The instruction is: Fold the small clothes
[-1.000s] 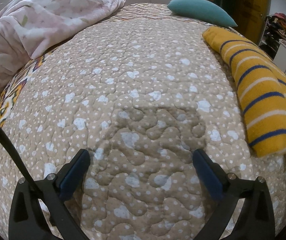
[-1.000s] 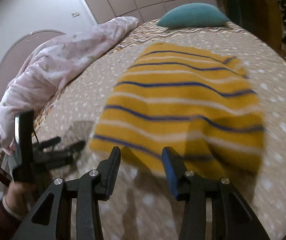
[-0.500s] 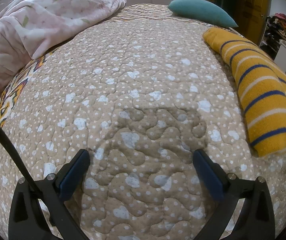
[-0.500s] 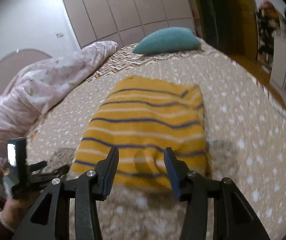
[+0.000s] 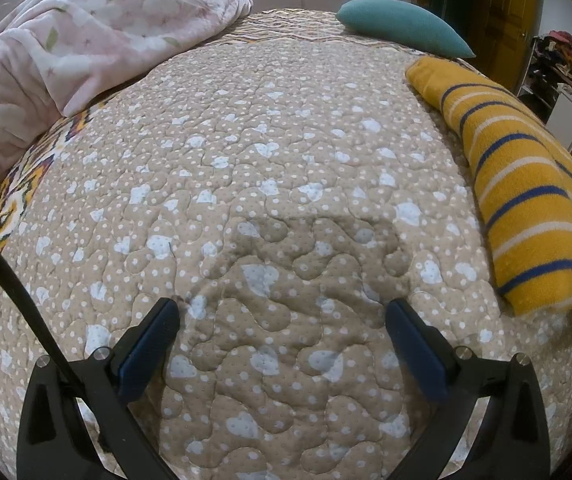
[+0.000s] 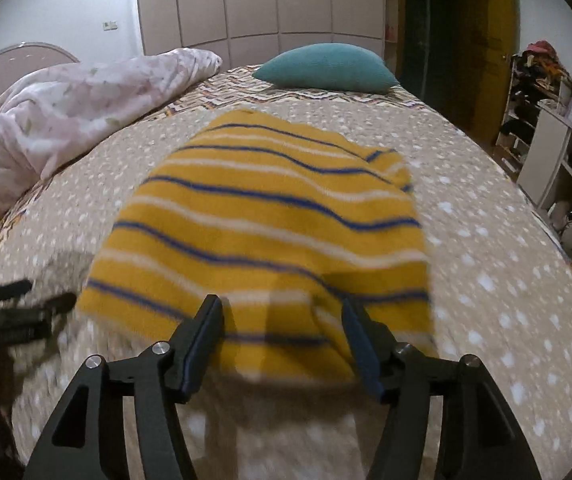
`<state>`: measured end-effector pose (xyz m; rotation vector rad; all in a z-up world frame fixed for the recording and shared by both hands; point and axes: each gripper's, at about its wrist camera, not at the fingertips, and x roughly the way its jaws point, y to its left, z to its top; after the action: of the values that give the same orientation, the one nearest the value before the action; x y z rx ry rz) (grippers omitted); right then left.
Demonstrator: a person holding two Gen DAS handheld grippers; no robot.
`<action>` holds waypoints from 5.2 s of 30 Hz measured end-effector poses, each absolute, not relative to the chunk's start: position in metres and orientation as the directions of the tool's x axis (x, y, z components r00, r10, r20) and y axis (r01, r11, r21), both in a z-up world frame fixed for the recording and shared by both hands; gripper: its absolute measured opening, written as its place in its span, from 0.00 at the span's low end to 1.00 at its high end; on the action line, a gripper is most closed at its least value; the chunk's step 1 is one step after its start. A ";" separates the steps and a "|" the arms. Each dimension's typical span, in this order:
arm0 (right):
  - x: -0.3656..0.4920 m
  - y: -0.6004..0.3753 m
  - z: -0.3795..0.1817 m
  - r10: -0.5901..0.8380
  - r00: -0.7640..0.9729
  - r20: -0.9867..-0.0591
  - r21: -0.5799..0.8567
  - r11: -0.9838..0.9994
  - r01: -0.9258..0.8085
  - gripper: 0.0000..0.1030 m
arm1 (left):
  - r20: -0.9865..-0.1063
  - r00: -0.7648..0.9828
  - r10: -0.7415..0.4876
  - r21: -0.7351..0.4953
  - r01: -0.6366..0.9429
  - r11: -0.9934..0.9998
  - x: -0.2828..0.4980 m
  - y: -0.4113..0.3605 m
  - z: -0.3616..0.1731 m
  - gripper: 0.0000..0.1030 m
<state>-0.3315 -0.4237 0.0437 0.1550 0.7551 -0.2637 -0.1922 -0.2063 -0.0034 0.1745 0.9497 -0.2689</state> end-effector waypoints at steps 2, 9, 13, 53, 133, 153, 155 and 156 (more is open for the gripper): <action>-0.350 -0.429 0.045 -0.205 0.699 -0.686 0.039 0.948 0.316 0.64 | -0.825 0.543 -0.156 0.019 0.302 0.953 -0.190 -0.204 -0.004 1.00; -0.393 -0.473 0.038 -0.303 0.658 -0.689 0.072 0.875 0.479 0.66 | -0.830 0.542 -0.135 0.034 0.290 0.956 -0.189 -0.210 -0.004 1.00; -0.401 -0.502 0.023 -0.278 0.634 -0.722 0.148 0.833 0.534 0.68 | -0.844 0.511 -0.164 -0.025 0.266 0.964 -0.193 -0.207 0.009 0.94; -0.406 -0.488 0.009 -0.290 0.700 -0.652 0.101 0.882 0.459 0.86 | -0.795 0.559 -0.236 -0.001 0.389 0.921 -0.264 -0.271 -0.003 1.00; -0.414 -0.405 0.040 -0.318 0.662 -0.678 0.003 0.900 0.435 0.92 | -0.745 0.599 -0.293 -0.024 0.415 0.909 -0.328 -0.259 0.050 1.00; -0.413 -0.403 0.043 -0.316 0.669 -0.673 -0.001 0.905 0.426 0.92 | -0.756 0.583 -0.298 -0.032 0.421 0.906 -0.325 -0.260 0.047 1.00; -0.413 -0.400 0.044 -0.315 0.672 -0.670 -0.004 0.907 0.421 0.92 | -0.760 0.578 -0.296 -0.035 0.418 0.908 -0.324 -0.259 0.045 1.00; -0.413 -0.399 0.044 -0.314 0.674 -0.668 -0.006 0.909 0.417 0.92 | -0.762 0.576 -0.294 -0.037 0.415 0.909 -0.323 -0.259 0.044 1.00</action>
<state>-0.4127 -0.3991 0.0440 0.1517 0.7215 -0.4132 -0.3232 -0.2588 0.0437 0.1520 0.8619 -0.4172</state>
